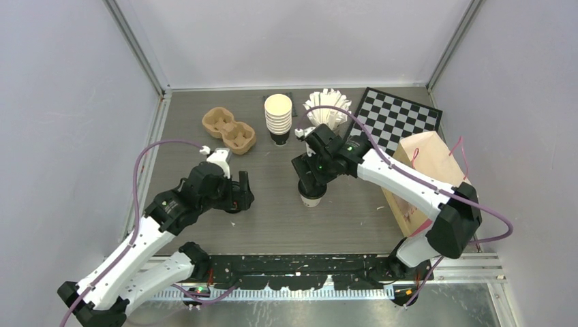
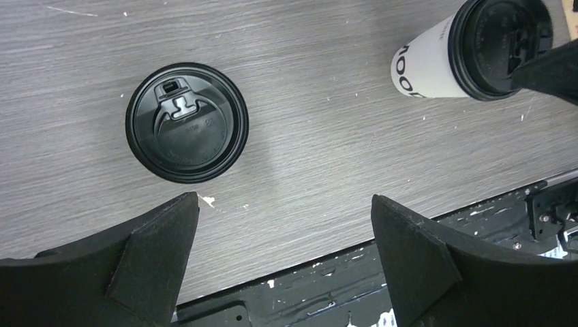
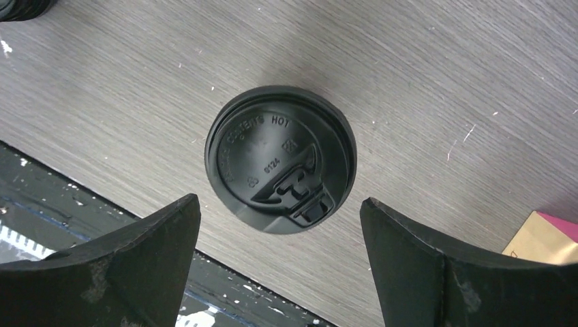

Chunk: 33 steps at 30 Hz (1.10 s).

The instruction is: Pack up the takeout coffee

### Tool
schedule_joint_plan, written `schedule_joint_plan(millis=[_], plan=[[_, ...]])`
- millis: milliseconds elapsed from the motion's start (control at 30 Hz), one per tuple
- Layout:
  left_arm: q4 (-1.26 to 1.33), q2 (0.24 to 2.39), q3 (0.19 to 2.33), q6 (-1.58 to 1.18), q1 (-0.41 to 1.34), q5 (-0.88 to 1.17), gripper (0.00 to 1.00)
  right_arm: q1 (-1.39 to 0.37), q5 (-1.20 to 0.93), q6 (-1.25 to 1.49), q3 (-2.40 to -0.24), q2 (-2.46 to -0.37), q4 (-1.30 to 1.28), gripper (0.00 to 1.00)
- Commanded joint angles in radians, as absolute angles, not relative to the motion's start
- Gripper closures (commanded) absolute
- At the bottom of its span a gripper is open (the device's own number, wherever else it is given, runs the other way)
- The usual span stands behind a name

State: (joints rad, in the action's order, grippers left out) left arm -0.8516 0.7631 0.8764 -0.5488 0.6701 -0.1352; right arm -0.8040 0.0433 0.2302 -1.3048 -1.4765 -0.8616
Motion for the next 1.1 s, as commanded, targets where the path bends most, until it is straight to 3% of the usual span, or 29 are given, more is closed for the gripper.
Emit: schedule_joint_plan(millis=[0, 433, 733, 1067], plan=[[-0.817, 0.715, 0.863, -0.529, 0.669, -0.141, 0.0, -0.804, 0.079, 0.201, -1.362, -1.509, -0.853, 0.09], [-0.832, 0.692, 0.858, -0.533, 0.671, -0.164, 0.0, -0.805, 0.051, 0.184, -1.366, -1.582, -0.834, 0.08], [-0.833, 0.713, 0.86, -0.533, 0.67, -0.173, 0.0, -0.804, 0.091, 0.188, -1.369, -1.597, -0.858, 0.19], [-0.834, 0.713, 0.859, -0.535, 0.671, -0.183, 0.0, -0.771, 0.111, 0.185, -1.359, -1.599, -0.863, 0.22]])
